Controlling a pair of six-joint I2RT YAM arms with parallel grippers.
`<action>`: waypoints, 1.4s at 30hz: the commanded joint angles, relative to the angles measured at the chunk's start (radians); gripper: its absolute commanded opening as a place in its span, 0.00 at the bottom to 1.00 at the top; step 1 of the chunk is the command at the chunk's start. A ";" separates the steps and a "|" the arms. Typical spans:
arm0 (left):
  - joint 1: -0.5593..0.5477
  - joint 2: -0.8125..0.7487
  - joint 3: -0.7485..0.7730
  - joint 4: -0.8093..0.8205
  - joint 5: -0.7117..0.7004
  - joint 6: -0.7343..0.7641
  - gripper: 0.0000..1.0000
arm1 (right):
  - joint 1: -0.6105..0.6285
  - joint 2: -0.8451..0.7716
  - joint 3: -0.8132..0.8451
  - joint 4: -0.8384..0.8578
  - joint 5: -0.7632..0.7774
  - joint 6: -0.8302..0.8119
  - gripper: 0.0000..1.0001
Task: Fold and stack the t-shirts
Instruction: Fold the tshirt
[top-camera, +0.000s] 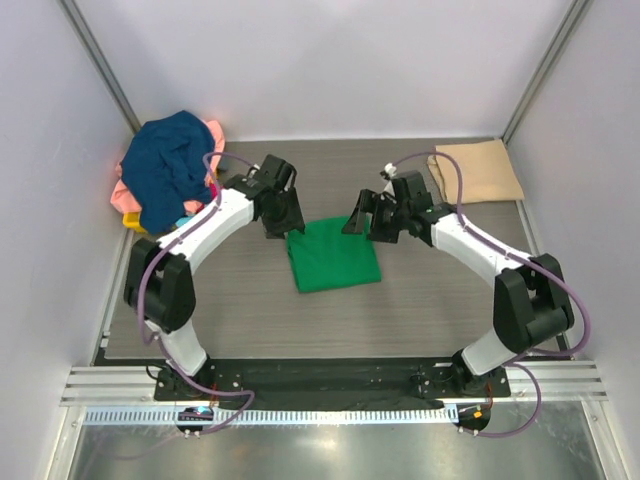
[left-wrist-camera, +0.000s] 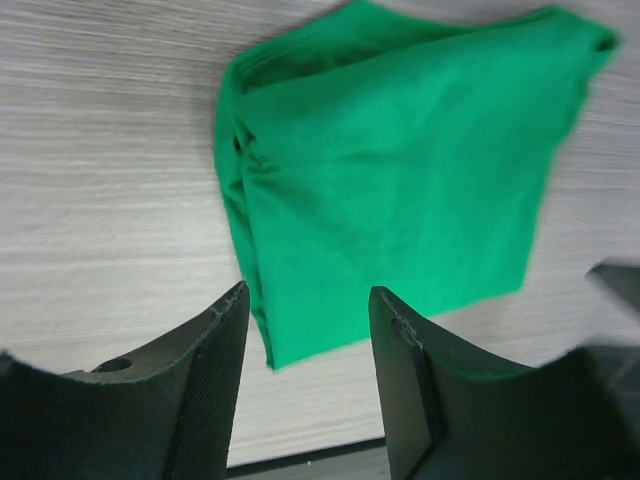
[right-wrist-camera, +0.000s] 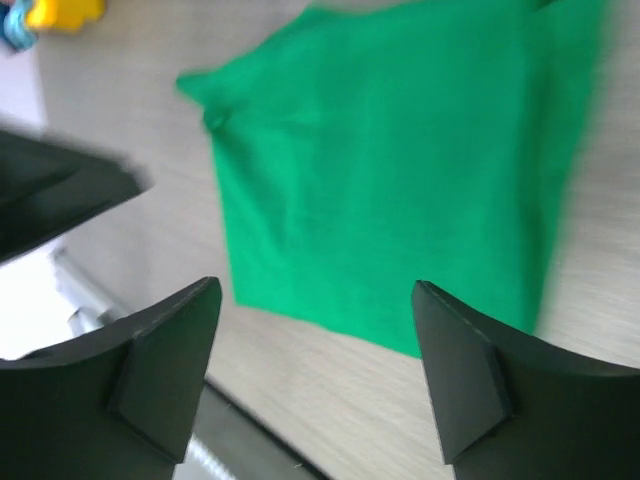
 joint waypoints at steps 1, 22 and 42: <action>0.010 0.088 -0.022 0.114 0.073 -0.002 0.52 | 0.043 0.026 -0.079 0.239 -0.199 0.096 0.81; 0.073 0.286 0.044 0.116 0.085 0.094 0.48 | 0.291 0.485 -0.264 0.957 -0.230 0.373 0.28; 0.056 0.183 0.095 0.041 0.005 0.078 0.34 | 0.330 0.476 -0.320 0.934 -0.180 0.377 0.22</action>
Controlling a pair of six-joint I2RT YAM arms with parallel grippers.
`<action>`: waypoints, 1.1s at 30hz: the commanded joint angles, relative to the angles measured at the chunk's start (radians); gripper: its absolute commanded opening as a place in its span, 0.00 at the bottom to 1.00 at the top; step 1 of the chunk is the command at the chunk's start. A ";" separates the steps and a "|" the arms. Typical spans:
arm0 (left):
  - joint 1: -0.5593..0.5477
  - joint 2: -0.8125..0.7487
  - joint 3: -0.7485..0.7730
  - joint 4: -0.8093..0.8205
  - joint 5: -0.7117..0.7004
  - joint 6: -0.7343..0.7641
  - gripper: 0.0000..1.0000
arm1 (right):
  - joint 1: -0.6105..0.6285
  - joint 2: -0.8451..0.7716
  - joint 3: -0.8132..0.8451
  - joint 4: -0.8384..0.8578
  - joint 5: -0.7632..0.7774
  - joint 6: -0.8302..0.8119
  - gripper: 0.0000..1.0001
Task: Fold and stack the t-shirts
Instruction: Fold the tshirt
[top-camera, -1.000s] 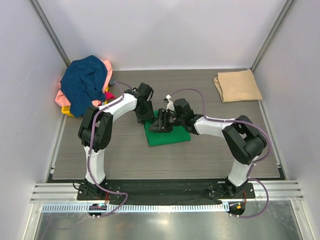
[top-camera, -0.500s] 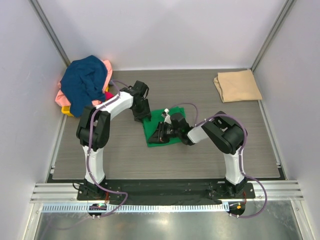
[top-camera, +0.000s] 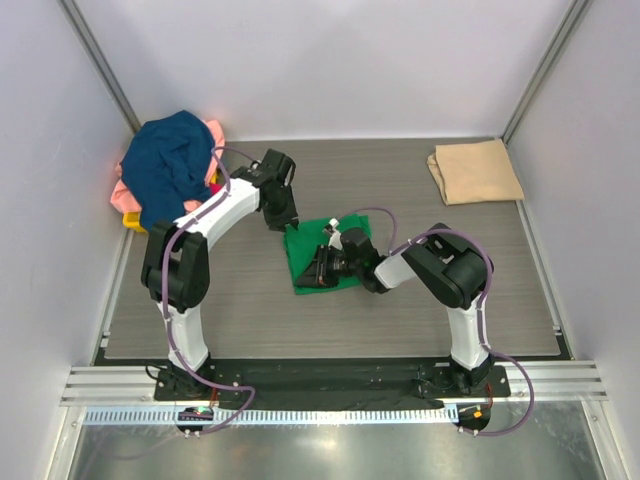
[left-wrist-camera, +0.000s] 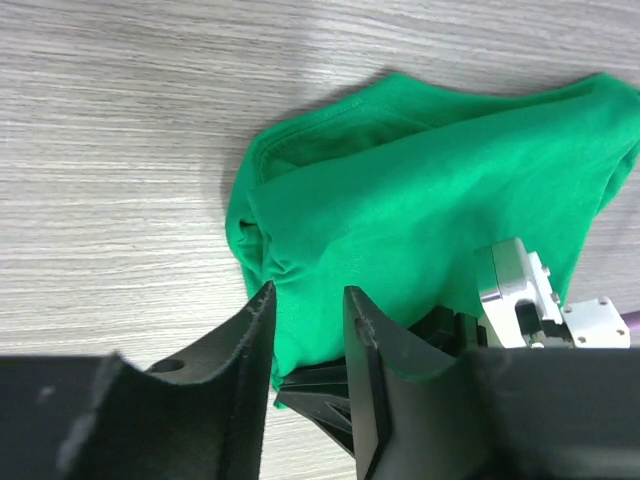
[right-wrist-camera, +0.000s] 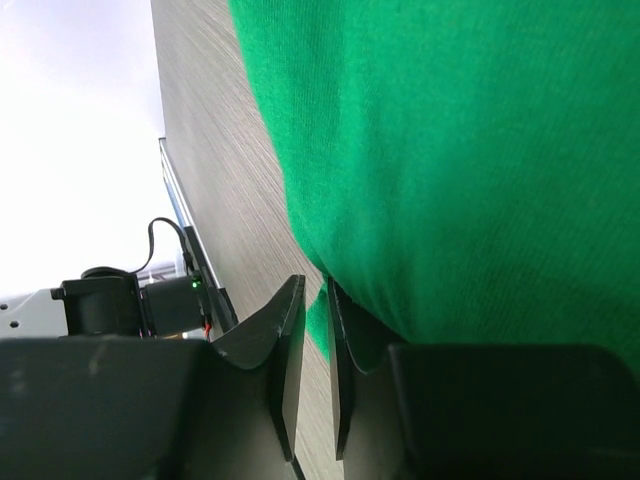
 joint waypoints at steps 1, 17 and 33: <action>-0.003 -0.007 -0.002 0.024 -0.007 -0.008 0.33 | 0.012 0.001 -0.035 -0.084 0.060 -0.035 0.21; 0.039 0.223 0.061 0.076 -0.102 0.009 0.24 | 0.014 0.003 -0.072 -0.067 0.047 -0.024 0.19; 0.031 -0.131 0.296 -0.261 -0.142 0.104 0.56 | 0.040 -0.393 0.370 -0.850 0.263 -0.386 0.85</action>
